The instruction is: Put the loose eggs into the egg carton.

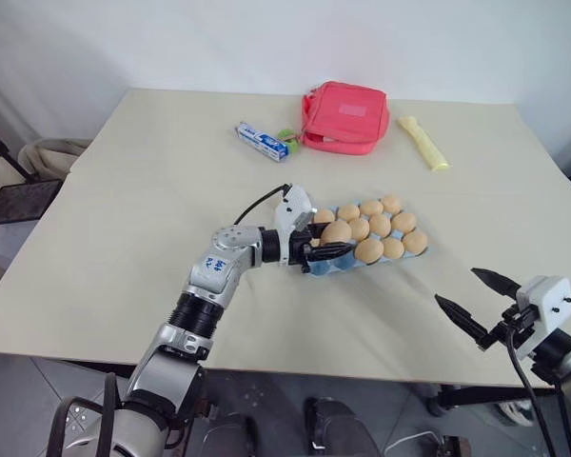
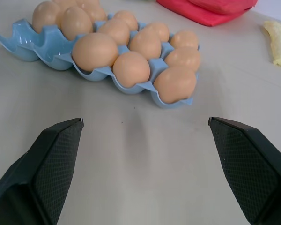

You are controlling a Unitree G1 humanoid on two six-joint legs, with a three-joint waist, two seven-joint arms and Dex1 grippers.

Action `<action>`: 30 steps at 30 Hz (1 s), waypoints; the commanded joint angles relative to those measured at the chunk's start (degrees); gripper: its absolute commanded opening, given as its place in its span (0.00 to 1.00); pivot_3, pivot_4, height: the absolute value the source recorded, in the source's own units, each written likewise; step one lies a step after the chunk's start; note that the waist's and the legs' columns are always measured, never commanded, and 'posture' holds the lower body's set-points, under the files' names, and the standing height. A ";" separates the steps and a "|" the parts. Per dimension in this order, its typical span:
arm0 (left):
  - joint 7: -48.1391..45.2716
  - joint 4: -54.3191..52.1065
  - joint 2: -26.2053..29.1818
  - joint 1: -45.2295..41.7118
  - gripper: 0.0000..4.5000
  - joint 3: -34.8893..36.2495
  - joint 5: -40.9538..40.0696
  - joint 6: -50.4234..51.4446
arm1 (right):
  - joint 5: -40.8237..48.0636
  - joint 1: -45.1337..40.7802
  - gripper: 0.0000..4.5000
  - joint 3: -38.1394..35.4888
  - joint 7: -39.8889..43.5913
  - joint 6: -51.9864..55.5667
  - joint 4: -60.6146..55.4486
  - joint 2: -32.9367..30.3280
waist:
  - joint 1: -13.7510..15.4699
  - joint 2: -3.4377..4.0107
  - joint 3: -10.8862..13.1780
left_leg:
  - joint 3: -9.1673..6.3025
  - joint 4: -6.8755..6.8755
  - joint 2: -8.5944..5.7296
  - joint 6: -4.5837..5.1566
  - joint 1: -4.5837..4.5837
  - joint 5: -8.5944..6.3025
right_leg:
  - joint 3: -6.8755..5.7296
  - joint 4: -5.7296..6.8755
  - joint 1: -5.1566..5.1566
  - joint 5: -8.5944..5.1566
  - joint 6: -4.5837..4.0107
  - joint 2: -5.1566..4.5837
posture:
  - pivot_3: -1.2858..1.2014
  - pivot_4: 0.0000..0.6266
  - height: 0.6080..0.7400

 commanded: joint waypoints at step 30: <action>8.45 -10.97 9.07 7.79 0.99 18.36 -3.28 -9.78 | 0.59 -1.64 1.00 -2.59 1.64 -2.04 0.54 -0.84 | 0.04 0.02 0.00 | 0.00 0.00 0.03 -0.01 -0.01 0.01 | -0.02 0.04 0.00 0.01 0.01 -0.03 | 0.52 0.24 1.00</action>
